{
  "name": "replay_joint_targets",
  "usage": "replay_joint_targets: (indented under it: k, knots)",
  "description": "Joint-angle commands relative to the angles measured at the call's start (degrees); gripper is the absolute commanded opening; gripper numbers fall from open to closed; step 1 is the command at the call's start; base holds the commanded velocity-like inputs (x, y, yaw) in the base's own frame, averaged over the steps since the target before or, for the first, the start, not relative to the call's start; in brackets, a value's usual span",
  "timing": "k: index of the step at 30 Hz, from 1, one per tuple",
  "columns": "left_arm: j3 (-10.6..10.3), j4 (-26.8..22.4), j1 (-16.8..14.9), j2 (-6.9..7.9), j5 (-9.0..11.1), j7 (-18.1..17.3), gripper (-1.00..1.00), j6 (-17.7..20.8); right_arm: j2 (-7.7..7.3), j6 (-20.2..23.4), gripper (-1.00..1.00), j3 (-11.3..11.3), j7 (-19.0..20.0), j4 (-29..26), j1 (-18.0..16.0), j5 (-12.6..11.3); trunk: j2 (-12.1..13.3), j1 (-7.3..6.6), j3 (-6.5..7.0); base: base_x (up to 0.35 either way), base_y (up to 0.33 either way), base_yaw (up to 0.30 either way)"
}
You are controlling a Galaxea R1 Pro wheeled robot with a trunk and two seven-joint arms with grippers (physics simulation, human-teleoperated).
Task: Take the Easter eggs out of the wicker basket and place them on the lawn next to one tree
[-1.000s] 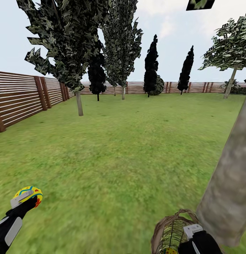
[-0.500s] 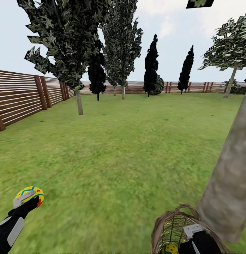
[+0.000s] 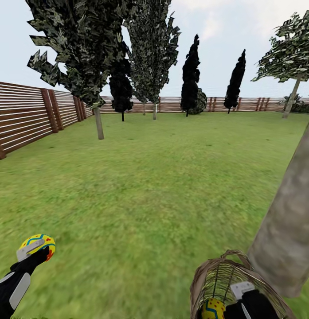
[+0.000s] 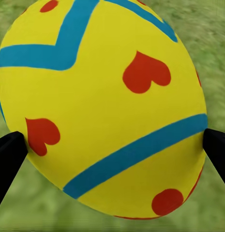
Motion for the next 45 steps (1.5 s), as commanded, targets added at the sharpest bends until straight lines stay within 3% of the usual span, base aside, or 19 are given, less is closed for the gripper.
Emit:
replay_joint_targets:
  k: [1, 34, 45]
  knots:
    - [-0.06, -0.1, -0.01, 0.0, 0.59, 0.17, -1.0, 0.21, -0.05, 0.23, 1.0, 0.08, 0.5, -0.06, -0.03, 0.49, -0.04, 0.01, -0.29, 0.0, 0.0, 0.0]
    - [-0.06, -0.04, -0.01, -1.9, -0.17, 0.44, -1.0, 0.04, -0.26, 0.23, 1.0, -0.1, 0.5, -0.06, -0.03, 0.58, -0.48, 0.86, -7.6, 0.0, 0.0, 0.0]
    - [-0.06, -0.04, -0.01, -1.93, -0.15, 0.44, -1.0, -0.02, -0.22, 0.21, 1.0, -0.02, 0.5, -0.06, -0.03, 0.58, -0.63, 1.14, -10.04, 0.0, 0.0, 0.0]
